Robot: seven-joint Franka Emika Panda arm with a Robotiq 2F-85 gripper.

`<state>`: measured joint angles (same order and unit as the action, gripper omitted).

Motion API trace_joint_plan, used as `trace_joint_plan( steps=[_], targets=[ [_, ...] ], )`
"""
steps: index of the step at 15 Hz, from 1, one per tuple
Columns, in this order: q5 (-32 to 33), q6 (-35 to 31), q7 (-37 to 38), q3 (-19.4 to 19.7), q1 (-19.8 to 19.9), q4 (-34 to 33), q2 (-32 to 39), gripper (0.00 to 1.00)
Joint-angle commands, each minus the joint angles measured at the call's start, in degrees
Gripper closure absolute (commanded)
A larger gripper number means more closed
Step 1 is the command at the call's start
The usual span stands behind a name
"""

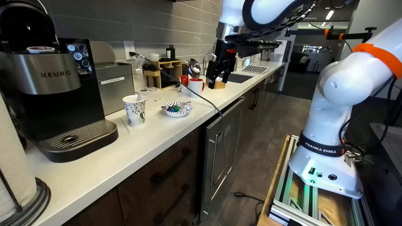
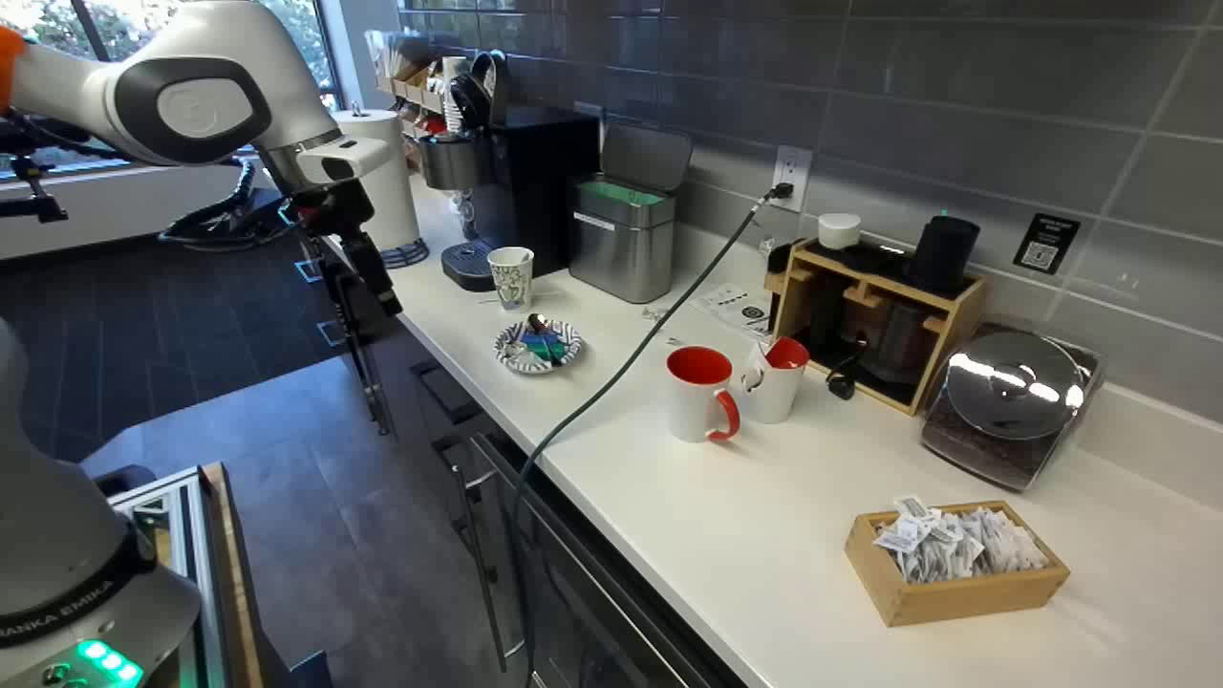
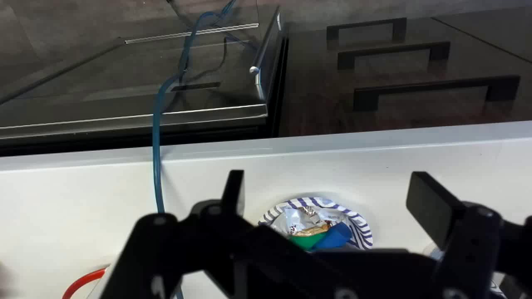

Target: Move the coffee cup on the left to the right then put the white straw in the cup.

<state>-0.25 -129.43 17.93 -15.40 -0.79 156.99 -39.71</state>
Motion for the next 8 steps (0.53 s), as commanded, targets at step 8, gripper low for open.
trace_joint_plan(
  steps=[8],
  targets=[
    [-1.3,-0.7,8.3,-1.7,0.6,-4.6,4.8,0.00]
  ],
)
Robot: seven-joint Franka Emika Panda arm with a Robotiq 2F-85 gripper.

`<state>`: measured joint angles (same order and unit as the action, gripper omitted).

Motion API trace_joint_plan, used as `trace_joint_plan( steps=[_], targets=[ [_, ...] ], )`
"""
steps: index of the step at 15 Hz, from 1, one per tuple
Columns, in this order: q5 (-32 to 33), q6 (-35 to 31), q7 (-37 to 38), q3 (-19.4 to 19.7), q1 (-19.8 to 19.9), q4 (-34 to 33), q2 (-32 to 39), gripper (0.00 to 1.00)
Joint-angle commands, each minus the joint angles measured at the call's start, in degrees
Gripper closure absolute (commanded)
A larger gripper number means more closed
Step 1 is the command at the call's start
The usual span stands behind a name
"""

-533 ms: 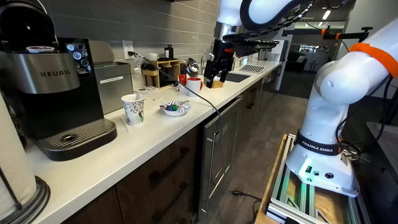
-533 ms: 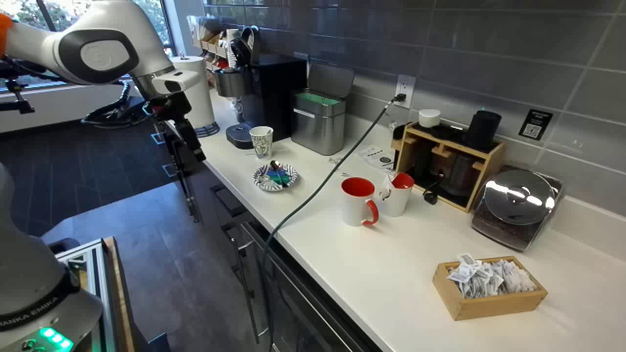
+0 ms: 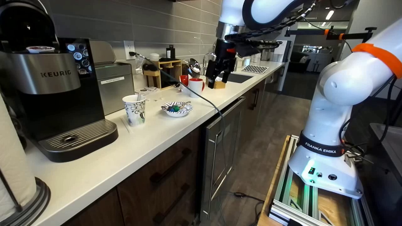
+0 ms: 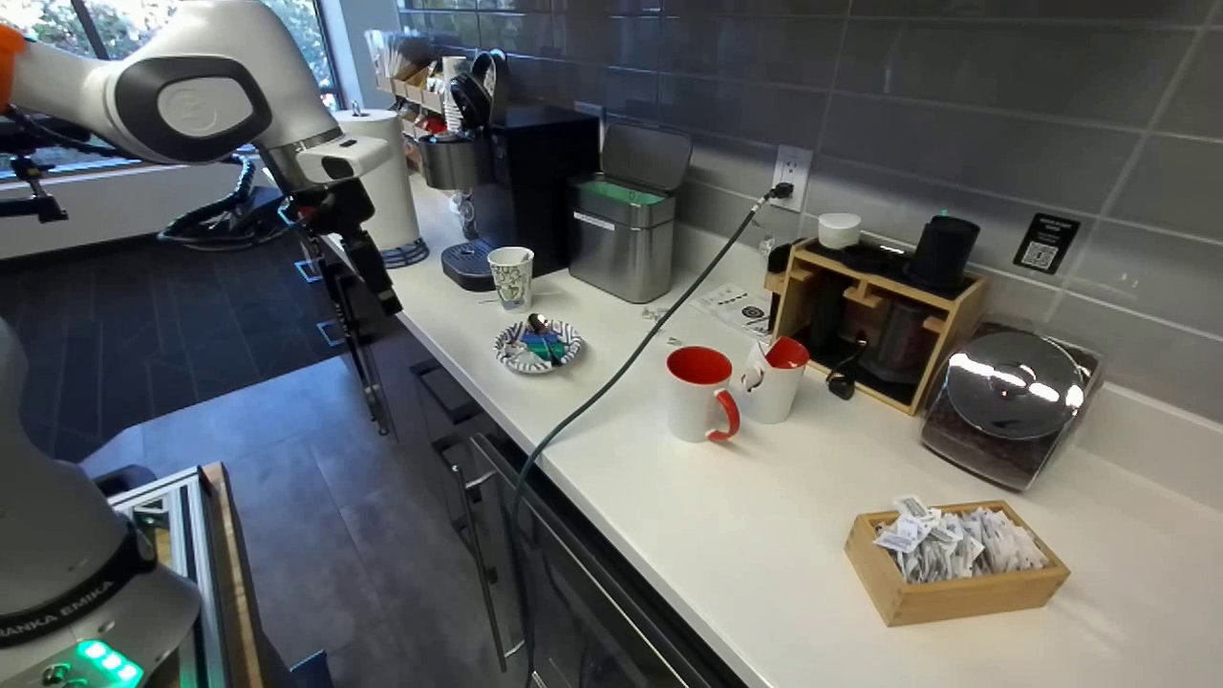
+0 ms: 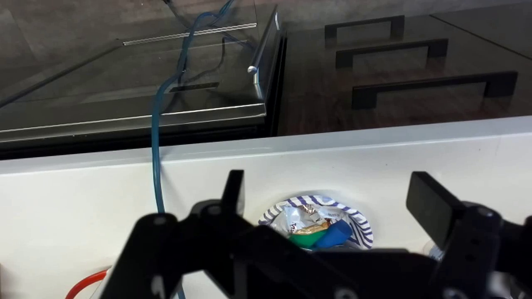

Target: Move the coffee cup on the left to the right then put the white straw in the cup.

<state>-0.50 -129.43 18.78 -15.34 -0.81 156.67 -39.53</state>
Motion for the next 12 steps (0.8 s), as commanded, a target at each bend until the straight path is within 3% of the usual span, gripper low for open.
trace_joint_plan(
  steps=[1,5,7,10,12],
  targets=[
    [-1.2,-1.8,9.7,-2.5,0.8,-6.5,6.6,0.00],
    [5.7,-0.3,23.7,-9.9,5.2,-18.8,17.2,0.00],
    [10.5,0.3,32.5,-15.2,10.0,-24.9,23.3,0.00],
    [16.3,5.6,42.8,-20.4,14.7,-34.1,33.4,0.00],
    [19.1,10.5,48.9,-22.5,15.5,-40.4,40.2,0.00]
  ],
)
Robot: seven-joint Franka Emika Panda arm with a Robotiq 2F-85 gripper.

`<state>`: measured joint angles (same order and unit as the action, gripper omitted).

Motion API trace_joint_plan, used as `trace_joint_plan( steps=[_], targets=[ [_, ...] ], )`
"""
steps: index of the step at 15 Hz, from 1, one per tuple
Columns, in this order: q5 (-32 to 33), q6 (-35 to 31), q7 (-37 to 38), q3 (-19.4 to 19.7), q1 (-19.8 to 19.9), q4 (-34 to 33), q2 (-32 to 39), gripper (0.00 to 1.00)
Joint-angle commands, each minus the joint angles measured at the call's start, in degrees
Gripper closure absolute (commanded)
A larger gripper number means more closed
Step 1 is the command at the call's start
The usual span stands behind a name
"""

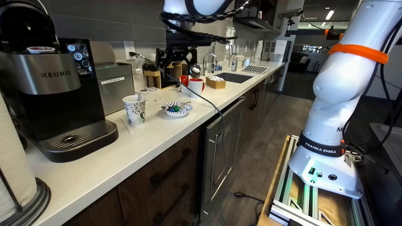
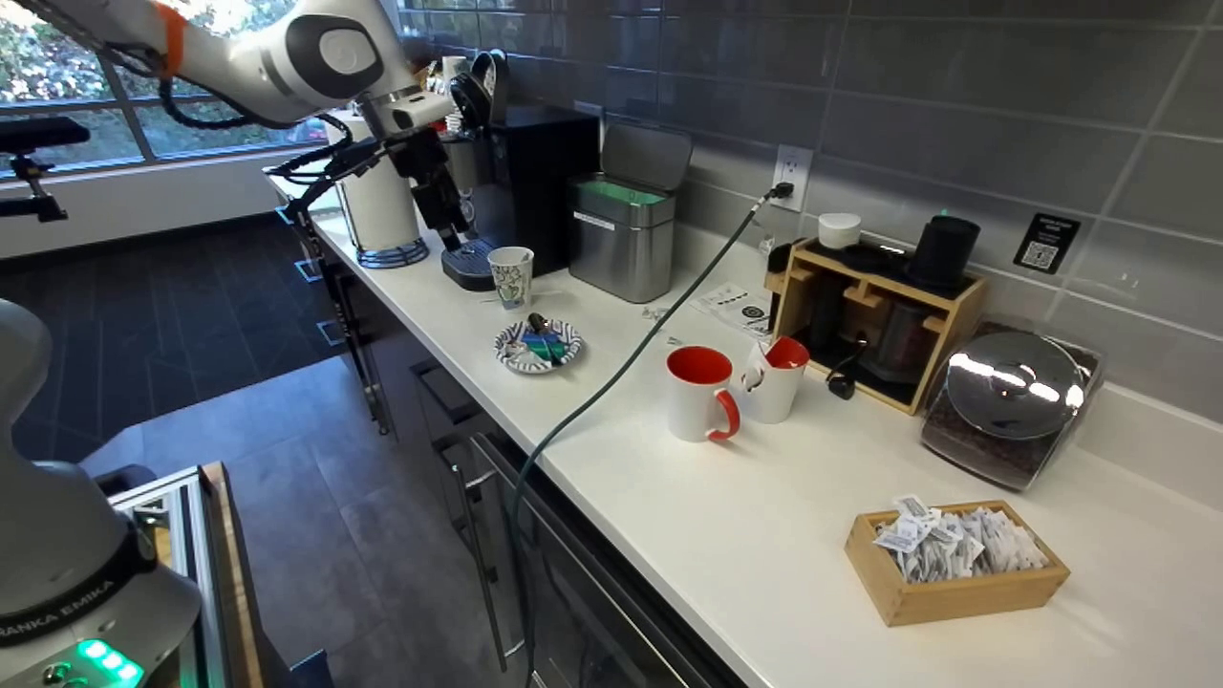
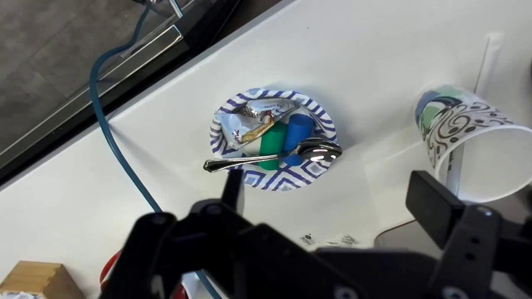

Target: Move the coffee cup on the left to the right then put the white straw in the cup.

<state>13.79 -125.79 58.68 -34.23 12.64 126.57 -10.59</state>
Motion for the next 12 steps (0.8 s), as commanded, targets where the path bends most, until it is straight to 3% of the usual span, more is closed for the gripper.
trace_joint_plan(
  steps=[1,2,3,6,9,12],
  targets=[
    [5.7,8.7,11.5,-4.0,1.7,-13.3,14.7,0.00],
    [5.7,10.1,12.6,-4.1,0.8,-16.4,18.1,0.00],
    [4.5,10.5,11.6,4.0,-8.5,-18.9,20.8,0.00],
    [2.6,10.4,8.8,11.2,-17.3,-23.9,25.7,0.00],
    [0.7,7.5,6.4,16.6,-22.8,-25.4,28.2,0.00],
    [-0.8,4.6,7.2,20.6,-25.3,-25.9,28.7,0.00]
  ],
)
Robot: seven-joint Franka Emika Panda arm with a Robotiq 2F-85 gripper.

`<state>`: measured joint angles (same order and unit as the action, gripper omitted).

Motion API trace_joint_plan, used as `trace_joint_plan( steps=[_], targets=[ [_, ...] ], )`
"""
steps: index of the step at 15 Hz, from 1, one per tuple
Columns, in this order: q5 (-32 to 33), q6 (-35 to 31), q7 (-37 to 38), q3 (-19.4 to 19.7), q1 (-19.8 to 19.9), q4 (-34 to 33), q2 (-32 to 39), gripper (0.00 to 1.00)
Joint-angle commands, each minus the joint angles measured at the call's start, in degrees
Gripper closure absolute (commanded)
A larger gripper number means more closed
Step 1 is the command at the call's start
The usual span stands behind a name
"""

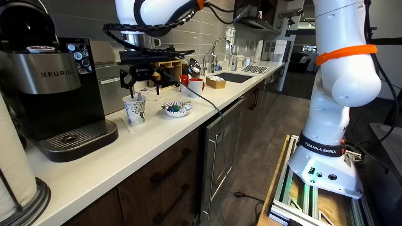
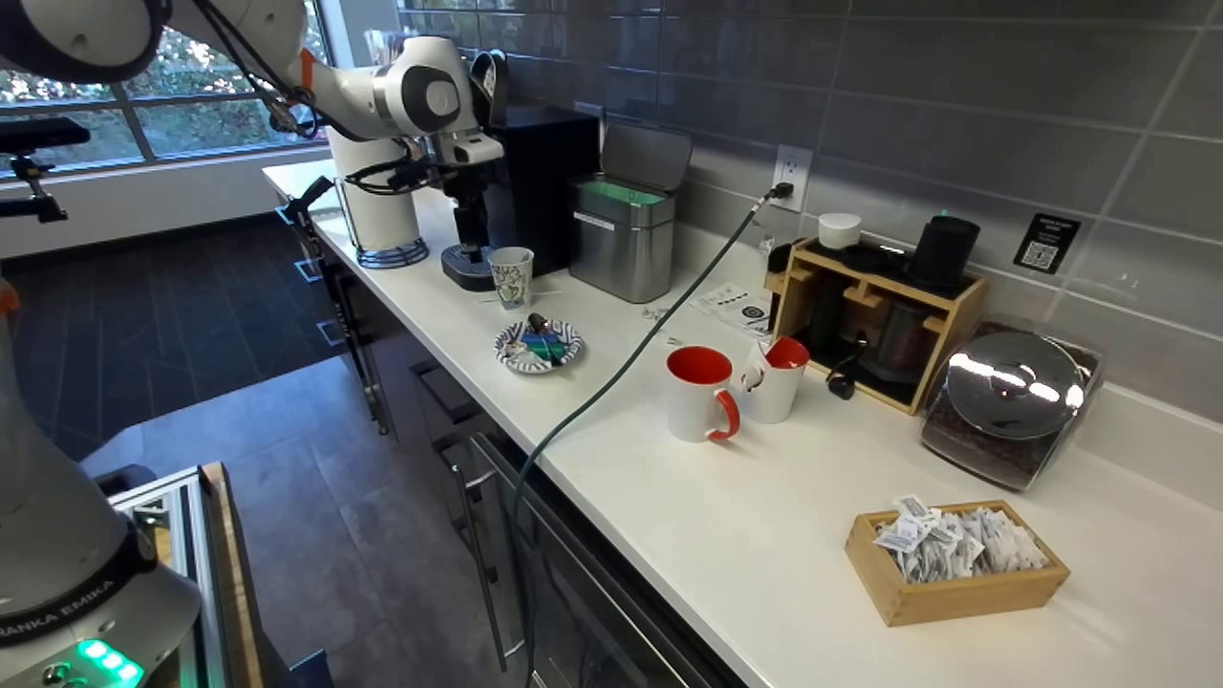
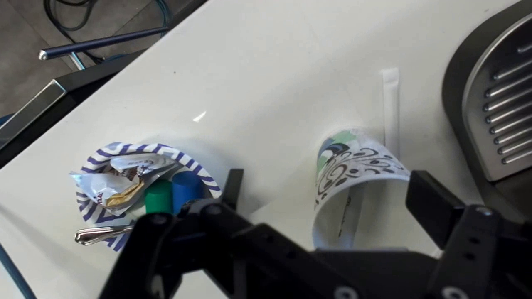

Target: Move the coffee cup on the left to the right then put the white straw in the cup.

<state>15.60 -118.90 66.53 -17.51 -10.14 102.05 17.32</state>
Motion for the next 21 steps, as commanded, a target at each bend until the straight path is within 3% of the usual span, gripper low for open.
trace_joint_plan(
  steps=[1,8,9,10,13,15,17,19,21],
  targets=[
    [-3.3,-3.5,-0.1,5.0,-2.8,-1.1,0.4,0.00],
    [-8.1,-2.7,-3.1,8.2,-3.3,-0.5,0.3,0.03],
    [-8.5,-3.1,-3.2,8.3,-3.5,-0.2,0.5,0.16],
    [-8.7,-3.3,-3.3,8.4,-3.7,-0.1,0.6,0.19],
    [-9.2,-3.7,-3.3,8.5,-4.2,0.2,0.9,0.45],
    [-9.2,-4.2,-3.0,8.7,-4.4,0.5,1.0,0.47],
    [-9.2,-4.7,-2.7,9.0,-4.6,0.9,0.9,0.43],
    [-9.0,-5.0,-2.4,9.2,-4.7,1.1,0.8,0.48],
    [-8.8,-5.5,-2.1,9.5,-4.9,1.3,0.8,0.73]
  ],
)
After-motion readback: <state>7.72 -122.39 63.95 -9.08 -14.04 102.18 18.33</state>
